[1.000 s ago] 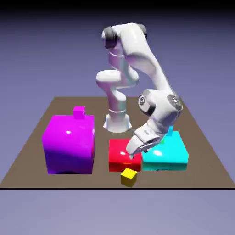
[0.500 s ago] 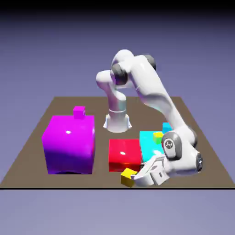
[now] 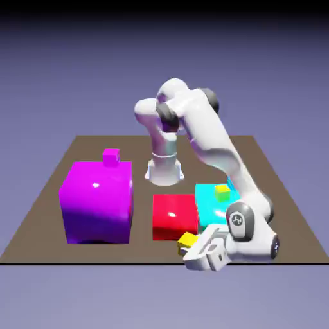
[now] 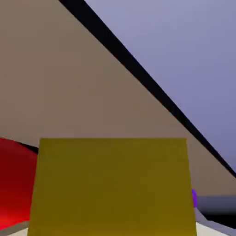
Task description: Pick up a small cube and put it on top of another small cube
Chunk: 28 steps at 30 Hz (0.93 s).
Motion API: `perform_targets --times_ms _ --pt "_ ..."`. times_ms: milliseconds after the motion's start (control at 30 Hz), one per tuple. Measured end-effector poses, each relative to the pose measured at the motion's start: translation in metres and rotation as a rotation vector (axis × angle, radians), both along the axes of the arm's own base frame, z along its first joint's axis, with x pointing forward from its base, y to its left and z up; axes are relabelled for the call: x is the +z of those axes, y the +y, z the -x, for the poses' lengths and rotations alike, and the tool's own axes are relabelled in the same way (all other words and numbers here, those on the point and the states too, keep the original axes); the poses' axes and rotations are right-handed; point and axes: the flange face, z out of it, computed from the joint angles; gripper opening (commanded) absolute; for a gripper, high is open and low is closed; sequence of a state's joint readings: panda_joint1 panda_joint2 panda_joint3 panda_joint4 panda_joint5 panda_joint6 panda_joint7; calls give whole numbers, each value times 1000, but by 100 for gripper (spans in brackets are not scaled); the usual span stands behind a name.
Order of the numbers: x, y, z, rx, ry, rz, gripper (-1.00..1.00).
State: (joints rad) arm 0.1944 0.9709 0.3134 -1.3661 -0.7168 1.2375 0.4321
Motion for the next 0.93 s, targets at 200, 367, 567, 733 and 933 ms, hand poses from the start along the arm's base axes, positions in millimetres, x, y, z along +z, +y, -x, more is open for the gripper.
perform_targets --times_ms 200,367,567,733,933 --pt "64 92 68 -100 -8 -138 -100" --pt "103 151 151 -180 12 -110 -100" --pt "137 190 250 -227 25 23 -100" --pt "115 175 265 -225 18 79 -100" --pt "90 153 286 -224 18 79 100"
